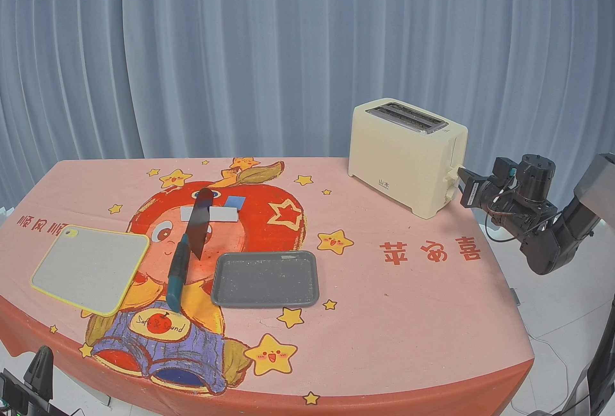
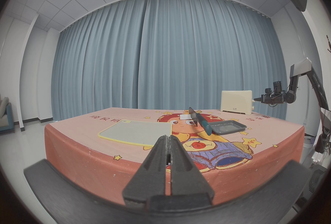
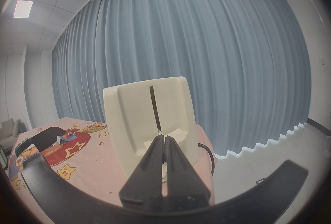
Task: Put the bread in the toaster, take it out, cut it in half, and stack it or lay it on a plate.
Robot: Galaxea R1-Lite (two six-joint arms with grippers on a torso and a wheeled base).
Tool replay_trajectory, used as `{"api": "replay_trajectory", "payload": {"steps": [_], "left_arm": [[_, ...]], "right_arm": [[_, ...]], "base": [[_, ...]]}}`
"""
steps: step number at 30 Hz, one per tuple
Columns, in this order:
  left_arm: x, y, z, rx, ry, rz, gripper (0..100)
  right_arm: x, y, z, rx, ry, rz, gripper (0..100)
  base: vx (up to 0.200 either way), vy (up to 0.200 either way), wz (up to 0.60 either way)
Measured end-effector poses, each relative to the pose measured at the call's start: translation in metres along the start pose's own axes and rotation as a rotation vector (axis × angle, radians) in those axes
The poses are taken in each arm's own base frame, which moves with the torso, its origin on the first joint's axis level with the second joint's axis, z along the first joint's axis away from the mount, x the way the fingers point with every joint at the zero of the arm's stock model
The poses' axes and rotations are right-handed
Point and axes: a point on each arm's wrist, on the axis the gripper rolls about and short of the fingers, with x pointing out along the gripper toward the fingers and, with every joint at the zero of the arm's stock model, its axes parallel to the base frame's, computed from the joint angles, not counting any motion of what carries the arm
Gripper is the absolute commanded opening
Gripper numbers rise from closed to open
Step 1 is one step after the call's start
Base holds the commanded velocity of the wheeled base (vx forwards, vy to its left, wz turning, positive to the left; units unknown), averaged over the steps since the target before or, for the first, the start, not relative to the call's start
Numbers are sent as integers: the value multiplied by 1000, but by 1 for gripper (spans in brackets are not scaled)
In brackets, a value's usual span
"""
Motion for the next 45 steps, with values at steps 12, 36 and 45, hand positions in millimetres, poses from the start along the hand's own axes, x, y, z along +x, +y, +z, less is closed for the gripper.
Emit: {"api": "replay_trajectory", "payload": {"steps": [12, 36, 45], "left_arm": [[0, 0, 0, 0, 0, 0, 0], [0, 0, 0, 0, 0, 0, 0], [0, 0, 0, 0, 0, -1, 0]], "right_arm": [[-11, 6, 18, -4, -47, 14, 0], [-26, 13, 42, -12, -130, 13, 0], [-34, 19, 43, -13, -128, 27, 0]], "base": [[0, 0, 0], [0, 0, 0], [0, 0, 0]]}}
